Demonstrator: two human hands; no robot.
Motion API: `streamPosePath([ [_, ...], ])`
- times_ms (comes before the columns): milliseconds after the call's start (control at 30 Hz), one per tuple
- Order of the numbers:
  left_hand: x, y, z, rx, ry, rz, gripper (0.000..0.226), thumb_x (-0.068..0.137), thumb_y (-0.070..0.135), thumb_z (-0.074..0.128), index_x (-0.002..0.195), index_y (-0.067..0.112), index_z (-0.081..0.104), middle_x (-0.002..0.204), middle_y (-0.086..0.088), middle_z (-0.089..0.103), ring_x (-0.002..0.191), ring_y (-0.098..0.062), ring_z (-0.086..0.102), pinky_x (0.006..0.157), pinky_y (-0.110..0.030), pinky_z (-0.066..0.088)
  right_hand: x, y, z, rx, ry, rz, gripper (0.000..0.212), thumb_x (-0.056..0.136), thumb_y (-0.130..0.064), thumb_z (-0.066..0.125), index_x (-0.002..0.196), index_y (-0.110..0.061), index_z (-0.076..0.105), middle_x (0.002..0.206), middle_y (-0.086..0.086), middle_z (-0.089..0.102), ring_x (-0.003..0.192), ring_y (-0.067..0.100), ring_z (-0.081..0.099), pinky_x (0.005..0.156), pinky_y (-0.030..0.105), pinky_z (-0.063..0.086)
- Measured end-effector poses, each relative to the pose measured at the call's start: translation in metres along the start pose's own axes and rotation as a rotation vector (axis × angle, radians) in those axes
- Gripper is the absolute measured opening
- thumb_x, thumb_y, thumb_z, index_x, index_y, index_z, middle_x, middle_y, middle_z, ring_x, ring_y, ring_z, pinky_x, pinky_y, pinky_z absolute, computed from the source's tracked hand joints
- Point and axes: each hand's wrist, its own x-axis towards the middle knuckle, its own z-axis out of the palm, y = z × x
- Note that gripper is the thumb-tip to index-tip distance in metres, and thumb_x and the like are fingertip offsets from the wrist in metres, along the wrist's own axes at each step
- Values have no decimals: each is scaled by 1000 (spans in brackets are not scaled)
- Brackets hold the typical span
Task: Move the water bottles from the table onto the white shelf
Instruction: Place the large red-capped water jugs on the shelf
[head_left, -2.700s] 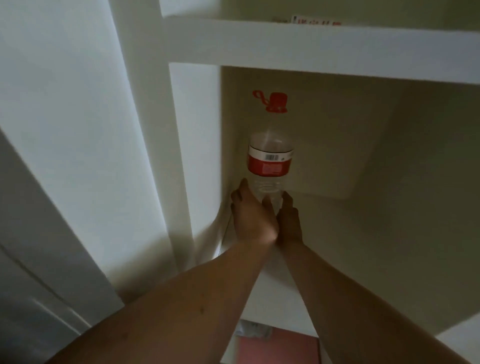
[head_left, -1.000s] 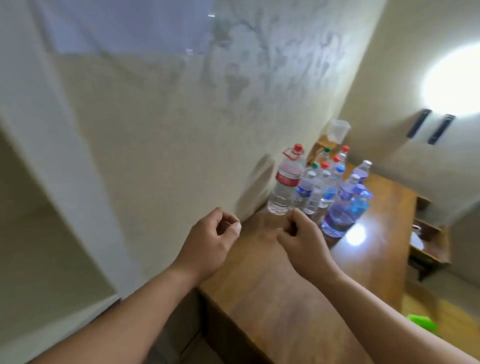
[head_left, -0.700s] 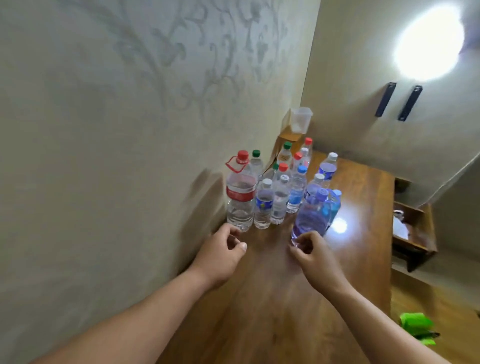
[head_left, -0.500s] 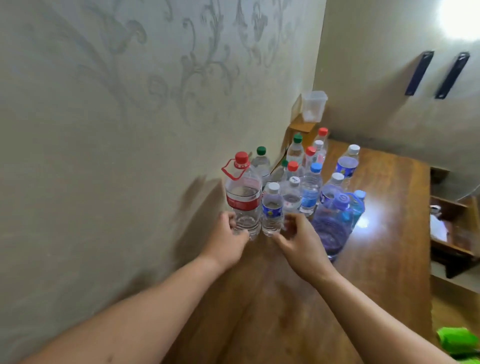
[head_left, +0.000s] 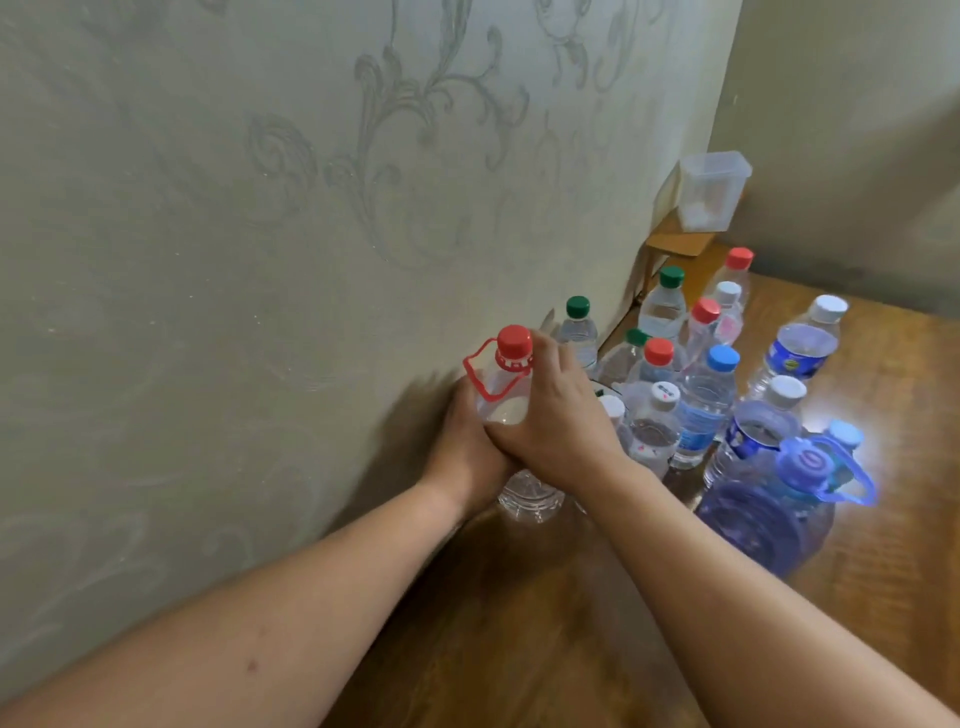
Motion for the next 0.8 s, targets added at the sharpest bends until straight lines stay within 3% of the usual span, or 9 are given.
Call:
streamPosePath([
  [67,-9,-2,-5,78,22,-52,91,79,15,90,153,26,39,138,9,62,121,-8,63,105,-32,55,-2,2,5,4,8,-16,95,80,-59,82,155,-34,31,145,5,51,131,26,56,107,42,52],
  [200,-12,-2,-5,50,-41,-24,72,85,13,85,148,24,50,137,7,68,127,-12,67,111,-42,54,-4,-1,9,-11,21,7,90,78,-56,84,150,-36,33,137,7,55,123,31,61,100,48,56],
  [300,-29,1,-23,42,-72,-77,94,81,18,90,156,28,34,136,17,57,124,-2,60,107,-24,50,-18,-9,11,-45,59,-28,90,79,-56,86,151,-31,38,136,8,56,121,30,61,99,49,56],
  [400,-60,-5,-44,55,-185,-49,80,86,3,84,147,32,42,136,17,62,120,10,60,113,-17,46,-47,-19,18,-38,66,-97,85,81,-48,89,149,-26,44,136,8,55,120,28,58,99,49,55],
  [500,-99,-5,-66,82,-219,-38,78,88,19,83,151,42,42,145,16,59,136,-6,57,118,-23,42,-82,-32,22,-27,51,-109,83,79,-44,90,148,-28,47,141,5,52,124,29,56,101,54,53],
  [600,-151,-8,-90,113,-272,-117,97,90,36,82,164,48,20,159,17,46,148,-12,46,113,-19,35,-107,-53,13,-5,-14,-50,88,73,-42,94,146,-35,45,139,-1,51,122,24,55,100,53,54],
  [700,-213,-7,-107,66,-316,-55,103,85,46,85,160,54,15,154,25,46,143,5,46,115,-14,34,-142,-87,-5,55,-46,36,91,64,-42,95,140,-41,45,130,-8,55,118,18,59,98,48,57],
  [767,-265,-2,-119,32,-286,18,93,88,32,85,146,56,16,137,41,45,117,33,47,100,3,33,-175,-116,-17,70,-73,27,91,60,-47,95,137,-45,46,124,-13,57,114,14,61,96,49,58],
  [800,-288,0,-128,13,-283,20,92,90,25,83,145,57,18,131,45,43,108,38,44,95,6,32,-194,-132,-18,85,-84,7,91,59,-51,94,137,-47,46,124,-14,57,113,13,62,96,49,59],
])
